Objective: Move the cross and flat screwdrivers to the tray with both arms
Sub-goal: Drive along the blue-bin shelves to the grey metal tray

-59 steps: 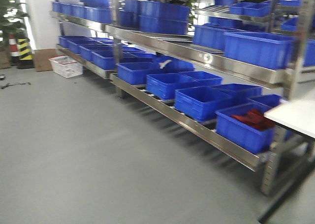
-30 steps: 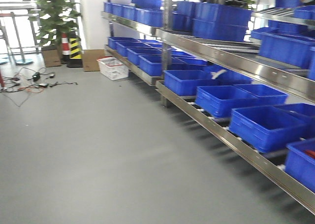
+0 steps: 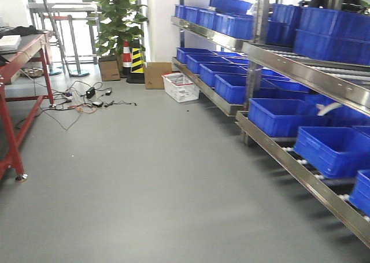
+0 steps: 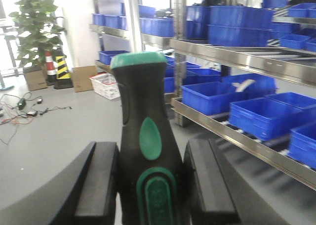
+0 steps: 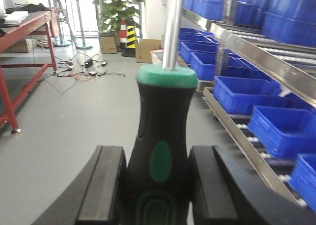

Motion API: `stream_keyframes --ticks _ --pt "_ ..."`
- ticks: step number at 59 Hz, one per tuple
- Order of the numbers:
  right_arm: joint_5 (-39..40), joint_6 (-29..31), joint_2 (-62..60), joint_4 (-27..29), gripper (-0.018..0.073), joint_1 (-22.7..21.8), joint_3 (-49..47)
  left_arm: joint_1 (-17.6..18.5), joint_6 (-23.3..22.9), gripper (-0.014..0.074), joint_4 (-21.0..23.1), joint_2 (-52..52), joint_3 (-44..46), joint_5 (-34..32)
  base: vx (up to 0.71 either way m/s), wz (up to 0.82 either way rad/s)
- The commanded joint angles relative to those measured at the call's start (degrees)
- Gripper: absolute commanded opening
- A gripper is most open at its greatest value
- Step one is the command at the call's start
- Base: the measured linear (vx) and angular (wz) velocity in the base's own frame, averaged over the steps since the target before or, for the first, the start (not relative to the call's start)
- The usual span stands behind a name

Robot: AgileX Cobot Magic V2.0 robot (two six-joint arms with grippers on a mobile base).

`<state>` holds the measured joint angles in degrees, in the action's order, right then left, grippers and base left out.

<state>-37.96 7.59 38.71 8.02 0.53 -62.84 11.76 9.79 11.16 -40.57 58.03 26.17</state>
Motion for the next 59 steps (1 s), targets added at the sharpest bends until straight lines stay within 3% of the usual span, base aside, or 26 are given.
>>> stream_keyframes --ticks 1,24,59 --pt "5.7 0.1 0.3 0.0 -0.0008 0.0 -1.6 0.3 0.0 0.0003 0.8 -0.1 1.7 -5.4 0.64 0.23" --pt "5.7 0.1 0.3 0.0 -0.0008 0.0 -1.6 0.3 0.0 0.0003 0.8 -0.1 1.7 -5.4 0.64 0.02" --pt "5.7 0.1 0.3 0.3 -0.0008 0.0 -1.6 0.3 0.0 0.0003 0.8 -0.1 1.7 -5.4 0.6 -0.31"
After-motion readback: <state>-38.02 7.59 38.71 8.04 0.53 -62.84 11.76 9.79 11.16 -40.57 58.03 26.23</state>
